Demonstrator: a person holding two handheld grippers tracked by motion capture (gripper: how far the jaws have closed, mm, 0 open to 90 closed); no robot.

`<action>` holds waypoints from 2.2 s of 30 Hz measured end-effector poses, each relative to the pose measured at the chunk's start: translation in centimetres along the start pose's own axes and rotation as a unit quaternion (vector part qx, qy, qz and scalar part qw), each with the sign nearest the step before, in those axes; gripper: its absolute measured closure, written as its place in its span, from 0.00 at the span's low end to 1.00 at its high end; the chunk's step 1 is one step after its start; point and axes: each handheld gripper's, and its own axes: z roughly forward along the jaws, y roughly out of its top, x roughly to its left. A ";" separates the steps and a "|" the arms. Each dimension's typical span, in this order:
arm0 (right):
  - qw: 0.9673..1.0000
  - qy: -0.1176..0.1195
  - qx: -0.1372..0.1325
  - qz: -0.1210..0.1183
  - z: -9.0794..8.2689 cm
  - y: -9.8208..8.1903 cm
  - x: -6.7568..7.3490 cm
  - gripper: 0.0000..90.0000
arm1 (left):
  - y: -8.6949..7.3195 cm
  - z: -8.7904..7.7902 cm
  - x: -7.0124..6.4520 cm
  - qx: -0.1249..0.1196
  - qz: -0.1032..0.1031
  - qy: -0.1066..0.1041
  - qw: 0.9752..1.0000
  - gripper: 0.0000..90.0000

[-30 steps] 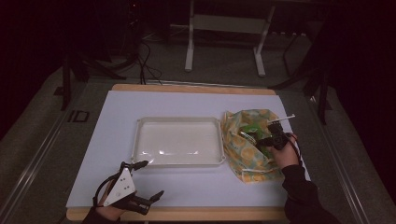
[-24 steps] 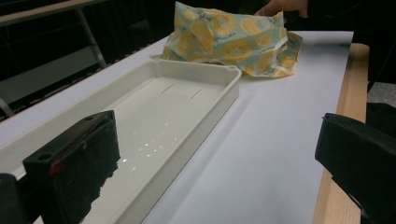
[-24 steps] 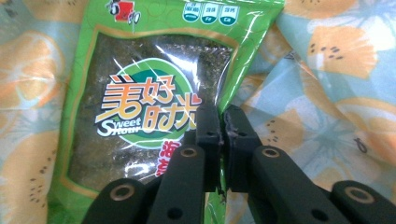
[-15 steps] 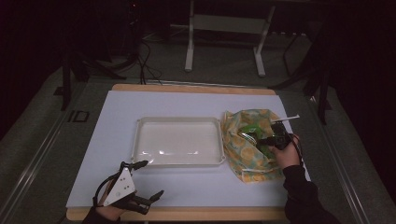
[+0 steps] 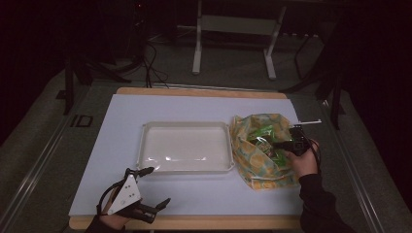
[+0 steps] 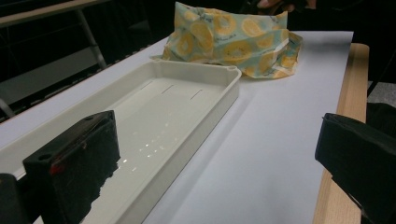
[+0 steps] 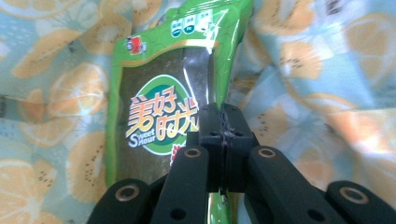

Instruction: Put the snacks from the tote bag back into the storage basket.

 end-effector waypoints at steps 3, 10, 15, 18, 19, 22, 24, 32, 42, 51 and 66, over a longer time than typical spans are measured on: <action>1.000 -0.003 -0.008 0.002 -0.7 -0.1 -0.1 0.99 | 0.0 0.0 0.0 0.000 0.000 0.000 1.000 0.00; 0.999 -0.001 -0.035 0.028 -1.7 -0.5 -0.7 0.99 | 0.0 0.0 0.0 -0.001 0.001 0.000 1.000 0.00; 0.998 -0.002 -0.051 0.037 -2.4 -0.5 -1.0 0.99 | 0.0 0.0 0.0 0.000 0.002 0.000 1.000 0.00; 0.998 -0.001 -0.057 0.039 -2.8 -0.5 -1.2 0.99 | 0.0 -0.1 0.0 -0.001 0.001 0.001 1.000 0.00; 0.997 -0.001 -0.059 0.040 -3.0 -0.4 -1.2 0.99 | 0.0 -0.1 0.0 -0.001 0.001 0.001 1.000 0.00; 0.997 0.001 -0.066 0.044 -3.4 -0.3 -1.3 0.99 | 0.0 0.0 0.0 0.000 0.002 0.000 1.000 0.00; 0.997 0.001 -0.070 0.044 -3.7 -0.3 -1.4 0.99 | 0.0 0.0 0.0 0.000 0.002 0.000 1.000 0.00; 0.995 -0.003 -0.084 0.055 -5.1 -0.4 -2.1 0.99 | 0.0 0.0 0.0 0.001 0.002 0.000 1.000 0.00; 0.991 -0.001 -0.107 0.081 -6.8 -1.2 -3.4 0.99 | 0.0 0.0 0.0 0.003 0.003 -0.001 1.000 0.00; 0.989 -0.006 -0.120 0.086 -8.2 -1.5 -4.0 0.99 | 0.0 0.1 0.0 0.003 0.004 0.000 1.000 0.00; 0.986 -0.007 -0.140 0.093 -10.2 -1.5 -4.2 0.99 | 0.0 0.1 0.0 0.004 0.004 0.000 1.000 0.00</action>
